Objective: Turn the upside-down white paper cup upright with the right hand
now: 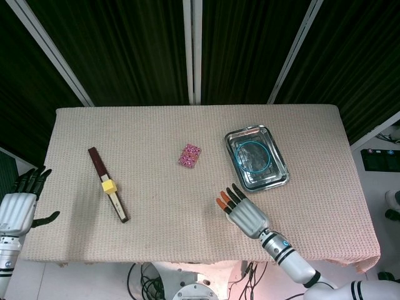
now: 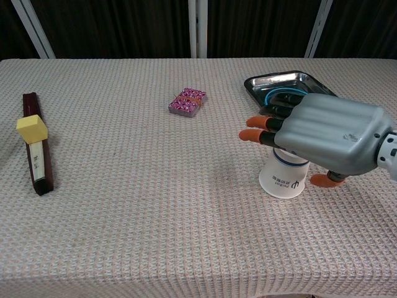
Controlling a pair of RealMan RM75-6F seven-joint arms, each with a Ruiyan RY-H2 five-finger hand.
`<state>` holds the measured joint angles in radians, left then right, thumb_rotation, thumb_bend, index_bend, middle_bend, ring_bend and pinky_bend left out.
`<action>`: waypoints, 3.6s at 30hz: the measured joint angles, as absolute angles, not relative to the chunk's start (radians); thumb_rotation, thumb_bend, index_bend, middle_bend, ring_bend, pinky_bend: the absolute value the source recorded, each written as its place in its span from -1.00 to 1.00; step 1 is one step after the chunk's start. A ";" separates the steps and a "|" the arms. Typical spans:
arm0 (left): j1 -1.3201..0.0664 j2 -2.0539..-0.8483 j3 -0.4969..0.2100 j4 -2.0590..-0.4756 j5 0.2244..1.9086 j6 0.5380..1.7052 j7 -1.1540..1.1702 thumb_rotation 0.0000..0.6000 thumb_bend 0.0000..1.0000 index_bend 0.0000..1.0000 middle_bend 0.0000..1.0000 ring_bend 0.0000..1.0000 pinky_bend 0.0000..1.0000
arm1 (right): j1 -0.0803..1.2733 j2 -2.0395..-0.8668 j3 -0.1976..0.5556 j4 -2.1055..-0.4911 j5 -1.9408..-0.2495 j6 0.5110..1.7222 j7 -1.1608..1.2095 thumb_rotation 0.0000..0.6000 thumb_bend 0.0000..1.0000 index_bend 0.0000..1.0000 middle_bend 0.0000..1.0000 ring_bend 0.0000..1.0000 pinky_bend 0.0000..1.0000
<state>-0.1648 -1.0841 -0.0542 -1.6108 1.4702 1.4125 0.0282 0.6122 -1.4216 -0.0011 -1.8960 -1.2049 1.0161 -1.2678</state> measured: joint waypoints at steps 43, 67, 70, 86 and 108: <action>-0.169 -1.080 -0.051 -1.612 1.456 1.390 0.027 1.00 -0.73 -0.95 -1.00 -1.00 -0.79 | 0.700 -1.648 0.236 -1.402 -1.222 0.770 0.359 1.00 -0.65 -0.86 -0.12 -0.91 -1.00; -0.171 -1.078 -0.049 -1.618 1.452 1.382 0.035 1.00 -0.73 -0.95 -1.00 -1.00 -0.79 | 0.751 -1.479 0.177 -1.495 -1.432 0.826 -0.024 1.00 -1.00 -1.00 -0.97 -1.00 -1.00; -0.171 -1.077 -0.049 -1.617 1.449 1.379 0.035 1.00 -0.73 -0.95 -1.00 -1.00 -0.79 | 0.769 -1.451 0.164 -1.532 -1.435 0.814 -0.210 1.00 -1.00 -1.00 -0.96 -1.00 -1.00; -0.172 -1.077 -0.050 -1.615 1.446 1.380 0.038 1.00 -0.73 -0.95 -1.00 -1.00 -0.79 | 0.829 -1.543 0.103 -1.503 -1.383 0.829 -0.564 1.00 -0.98 -1.00 -0.67 -1.00 -1.00; -0.173 -1.074 -0.049 -1.614 1.442 1.372 0.037 1.00 -0.73 -0.95 -1.00 -1.00 -0.79 | 0.838 -1.654 0.086 -1.367 -1.455 0.906 -0.470 1.00 -0.80 -1.00 -0.04 -0.91 -1.00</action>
